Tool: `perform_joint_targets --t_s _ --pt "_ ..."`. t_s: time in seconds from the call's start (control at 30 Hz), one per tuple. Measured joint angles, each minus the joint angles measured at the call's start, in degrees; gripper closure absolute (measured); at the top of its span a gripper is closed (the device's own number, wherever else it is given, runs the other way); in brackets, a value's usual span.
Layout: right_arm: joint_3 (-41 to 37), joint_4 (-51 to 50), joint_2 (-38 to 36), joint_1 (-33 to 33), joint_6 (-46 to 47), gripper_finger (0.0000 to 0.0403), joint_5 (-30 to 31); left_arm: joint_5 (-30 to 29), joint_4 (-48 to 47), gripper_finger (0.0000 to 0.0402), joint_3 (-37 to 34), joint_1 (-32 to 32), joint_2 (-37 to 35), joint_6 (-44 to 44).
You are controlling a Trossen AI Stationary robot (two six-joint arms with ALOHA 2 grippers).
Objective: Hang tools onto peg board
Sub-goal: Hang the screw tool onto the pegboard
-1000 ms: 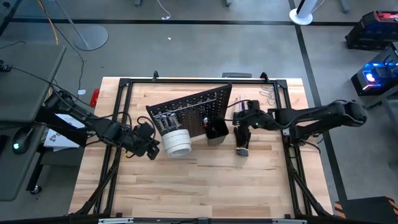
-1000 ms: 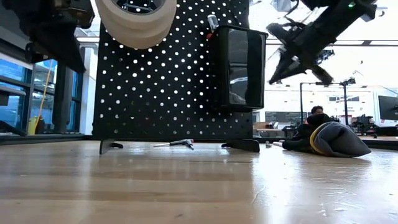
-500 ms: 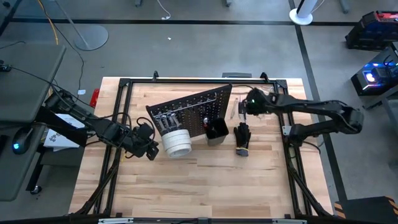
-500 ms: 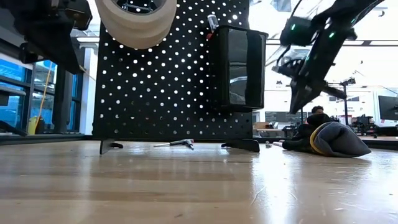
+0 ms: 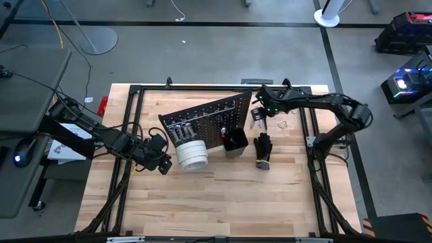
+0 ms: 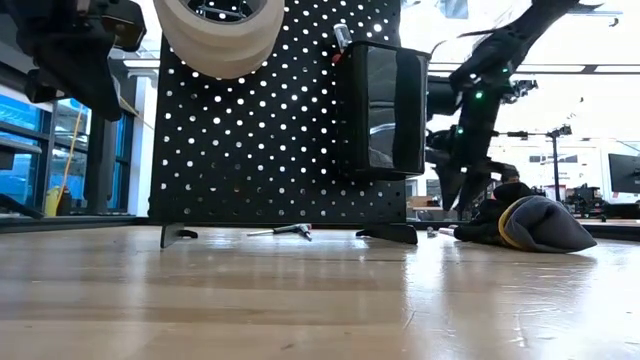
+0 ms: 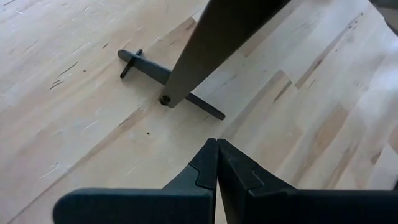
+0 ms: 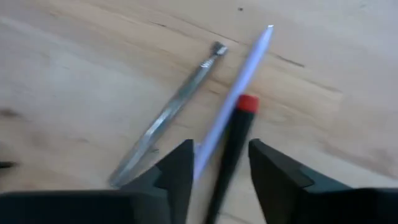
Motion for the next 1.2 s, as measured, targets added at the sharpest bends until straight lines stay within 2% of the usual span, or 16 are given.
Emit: perform_joint_targets --t_s 0.1,0.2,0.8,0.93,1.2 --pt "2.1 -4.1 2.6 0.0 -1.8 0.0233 3.4 0.0 0.0 0.0401 0.0 0.0 0.0 0.0" --pt "2.5 -5.0 3.7 0.0 -1.9 0.0228 4.1 -0.2 -0.1 0.0401 0.0 0.0 0.0 0.0" --pt "2.4 -2.6 10.1 -0.3 -0.8 0.0238 3.0 -0.6 -1.1 0.0401 0.0 0.0 0.0 0.2" --pt "2.2 -4.0 10.3 -0.4 -0.8 0.0254 5.2 -0.4 -1.2 0.0401 0.0 0.0 0.0 0.2" --pt "2.3 -5.2 10.4 -0.8 0.1 0.0274 4.3 1.0 -1.2 0.0401 0.0 0.0 0.1 0.2"
